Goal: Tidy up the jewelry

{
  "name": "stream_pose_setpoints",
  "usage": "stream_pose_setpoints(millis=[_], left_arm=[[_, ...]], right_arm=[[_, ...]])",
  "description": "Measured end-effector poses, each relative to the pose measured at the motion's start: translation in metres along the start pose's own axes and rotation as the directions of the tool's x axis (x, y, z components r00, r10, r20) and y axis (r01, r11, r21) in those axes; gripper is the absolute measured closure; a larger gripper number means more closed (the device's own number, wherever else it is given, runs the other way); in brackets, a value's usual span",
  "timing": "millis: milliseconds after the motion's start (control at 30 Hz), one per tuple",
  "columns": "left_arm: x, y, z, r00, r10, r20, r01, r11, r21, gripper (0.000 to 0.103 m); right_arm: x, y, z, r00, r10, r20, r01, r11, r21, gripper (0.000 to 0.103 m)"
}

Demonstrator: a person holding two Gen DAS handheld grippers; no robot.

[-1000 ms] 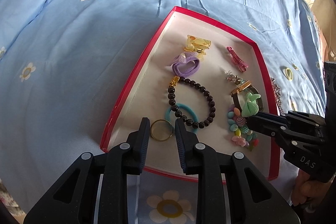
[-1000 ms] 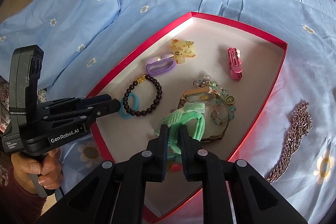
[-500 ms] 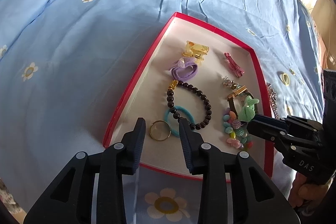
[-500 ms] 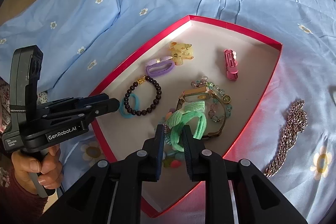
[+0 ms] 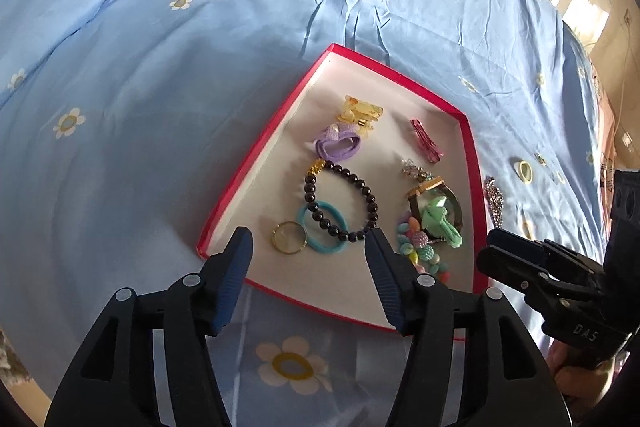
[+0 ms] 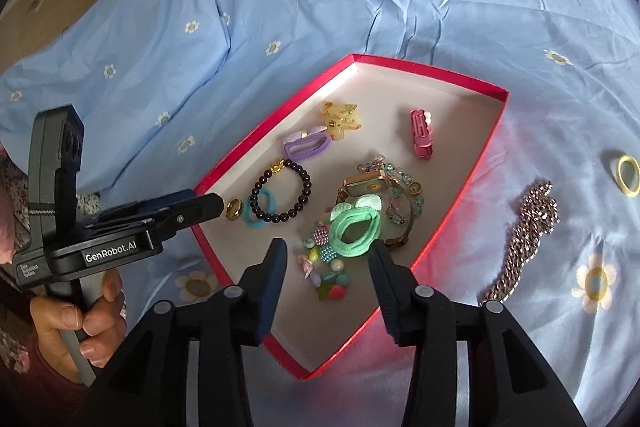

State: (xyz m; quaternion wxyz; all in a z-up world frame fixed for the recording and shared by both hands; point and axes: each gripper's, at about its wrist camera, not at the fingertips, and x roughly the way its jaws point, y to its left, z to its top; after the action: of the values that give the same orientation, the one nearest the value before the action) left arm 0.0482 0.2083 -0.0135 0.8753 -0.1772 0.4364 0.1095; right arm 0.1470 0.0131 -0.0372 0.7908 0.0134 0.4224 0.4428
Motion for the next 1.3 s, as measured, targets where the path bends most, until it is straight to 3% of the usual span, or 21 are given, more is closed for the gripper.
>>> stream_pose_setpoints(millis=[100, 267, 367, 567, 867, 1200, 1300], left_arm=[[-0.001, -0.004, -0.005, 1.0, 0.006, -0.006, -0.006, 1.0, 0.004, 0.042], [-0.011, -0.009, -0.015, 0.999, 0.045, 0.019, -0.045, 0.999, 0.005, 0.022], [-0.015, -0.007, -0.021, 0.999, 0.04, 0.019, -0.04, 0.999, -0.02, 0.02], [-0.025, 0.002, -0.03, 0.999, 0.028, 0.03, -0.025, 0.996, -0.08, 0.016], [-0.043, 0.005, -0.046, 0.998, 0.023, 0.058, -0.015, 0.991, -0.134, 0.009], [-0.071, -0.009, -0.061, 0.988, 0.086, 0.13, -0.076, 0.994, -0.075, 0.009], [-0.086, -0.019, -0.053, 0.979, 0.099, 0.179, -0.095, 0.995, -0.028, 0.003]], right_arm=[[-0.005, -0.002, -0.004, 1.0, 0.01, 0.019, -0.011, 1.0, 0.012, 0.052], [-0.014, -0.007, -0.01, 0.998, 0.029, 0.061, -0.031, 0.999, 0.04, 0.036], [-0.02, -0.009, -0.012, 0.996, 0.034, 0.078, -0.038, 0.998, 0.047, 0.033], [-0.034, -0.009, -0.021, 0.993, 0.039, 0.114, -0.045, 0.998, 0.047, 0.016], [-0.048, 0.0, -0.035, 0.985, -0.006, 0.175, 0.006, 1.0, 0.003, 0.014], [-0.071, 0.019, -0.049, 0.97, -0.077, 0.23, 0.098, 0.992, -0.08, 0.014], [-0.089, 0.027, -0.04, 0.96, -0.078, 0.269, 0.115, 0.986, -0.124, 0.004]])
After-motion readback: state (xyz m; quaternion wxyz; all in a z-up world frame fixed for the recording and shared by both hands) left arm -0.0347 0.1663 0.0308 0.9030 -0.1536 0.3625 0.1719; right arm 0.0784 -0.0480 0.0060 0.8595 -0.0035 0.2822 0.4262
